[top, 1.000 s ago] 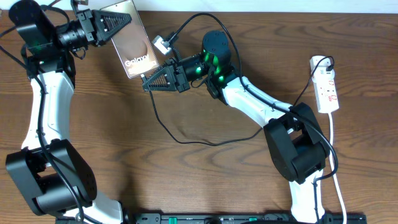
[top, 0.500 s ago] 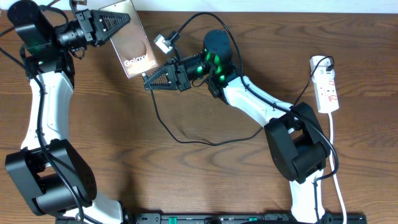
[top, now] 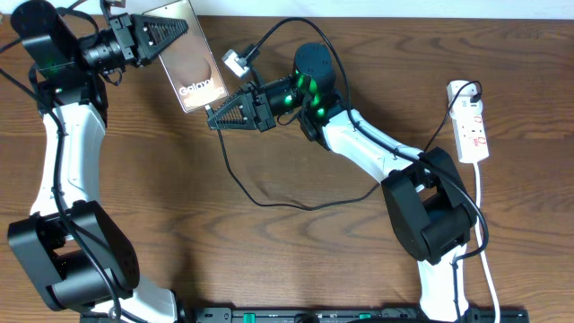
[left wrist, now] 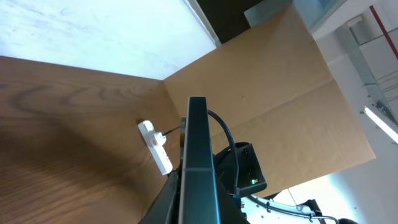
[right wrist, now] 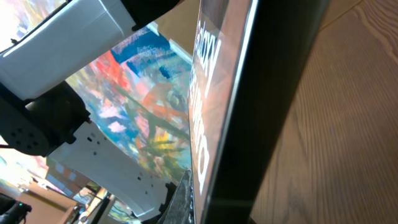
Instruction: Plug charger to phone and switch on socket
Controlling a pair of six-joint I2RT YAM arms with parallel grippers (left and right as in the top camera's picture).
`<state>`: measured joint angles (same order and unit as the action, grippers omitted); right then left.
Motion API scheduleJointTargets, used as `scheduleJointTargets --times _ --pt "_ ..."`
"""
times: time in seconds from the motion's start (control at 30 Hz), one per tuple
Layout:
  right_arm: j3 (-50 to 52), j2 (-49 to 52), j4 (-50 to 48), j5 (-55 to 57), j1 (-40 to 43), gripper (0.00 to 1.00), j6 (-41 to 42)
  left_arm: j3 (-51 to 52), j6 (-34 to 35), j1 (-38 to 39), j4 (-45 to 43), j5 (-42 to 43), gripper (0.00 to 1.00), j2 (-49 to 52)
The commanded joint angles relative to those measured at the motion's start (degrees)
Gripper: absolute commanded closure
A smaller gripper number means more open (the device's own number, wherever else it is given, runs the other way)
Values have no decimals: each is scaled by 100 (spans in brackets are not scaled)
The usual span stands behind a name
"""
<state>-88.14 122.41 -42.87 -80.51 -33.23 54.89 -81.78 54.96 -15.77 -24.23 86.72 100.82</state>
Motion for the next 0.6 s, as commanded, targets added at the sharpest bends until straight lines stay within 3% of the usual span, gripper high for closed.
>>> scheduleJointTargets --times 0.0,0.57 --pt "-59 9 -20 146 105 99 39 -94 -96 -17 -33 221 93 -136" --pt "-59 9 -20 129 142 99 39 -94 -98 -17 -33 221 93 -136"
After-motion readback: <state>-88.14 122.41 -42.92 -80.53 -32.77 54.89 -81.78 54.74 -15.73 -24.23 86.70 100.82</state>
